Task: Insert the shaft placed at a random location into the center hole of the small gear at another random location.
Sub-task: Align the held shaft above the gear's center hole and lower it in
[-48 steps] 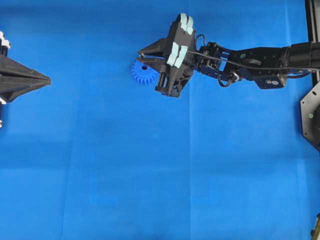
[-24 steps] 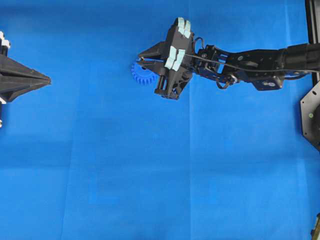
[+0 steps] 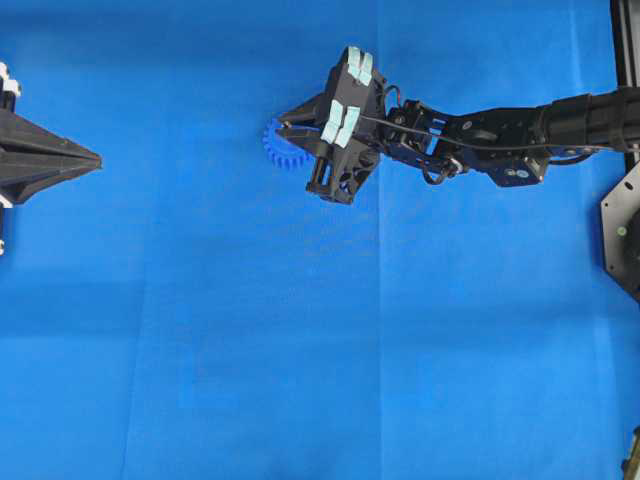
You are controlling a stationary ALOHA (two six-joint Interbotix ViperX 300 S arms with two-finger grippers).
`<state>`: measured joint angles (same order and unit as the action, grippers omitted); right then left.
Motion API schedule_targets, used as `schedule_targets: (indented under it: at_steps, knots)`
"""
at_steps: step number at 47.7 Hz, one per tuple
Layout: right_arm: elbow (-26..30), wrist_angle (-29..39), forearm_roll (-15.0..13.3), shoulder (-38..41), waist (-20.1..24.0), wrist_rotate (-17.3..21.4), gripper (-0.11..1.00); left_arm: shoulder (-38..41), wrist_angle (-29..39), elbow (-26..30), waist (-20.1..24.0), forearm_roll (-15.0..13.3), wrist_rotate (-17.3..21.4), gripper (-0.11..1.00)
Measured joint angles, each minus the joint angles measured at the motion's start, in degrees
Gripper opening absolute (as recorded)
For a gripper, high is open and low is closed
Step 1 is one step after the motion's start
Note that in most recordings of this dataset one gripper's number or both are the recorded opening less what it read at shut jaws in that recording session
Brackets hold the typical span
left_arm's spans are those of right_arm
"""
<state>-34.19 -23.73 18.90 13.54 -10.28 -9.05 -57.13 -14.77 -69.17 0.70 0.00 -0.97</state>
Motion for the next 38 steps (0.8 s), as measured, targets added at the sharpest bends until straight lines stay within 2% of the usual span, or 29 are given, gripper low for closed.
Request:
schedule_targets:
  at_steps: [38]
  knots:
    - [-0.09, 0.0, 0.09, 2.37, -0.18, 0.09, 0.03, 0.0, 0.18, 0.0, 0.0, 0.0, 0.0, 0.0]
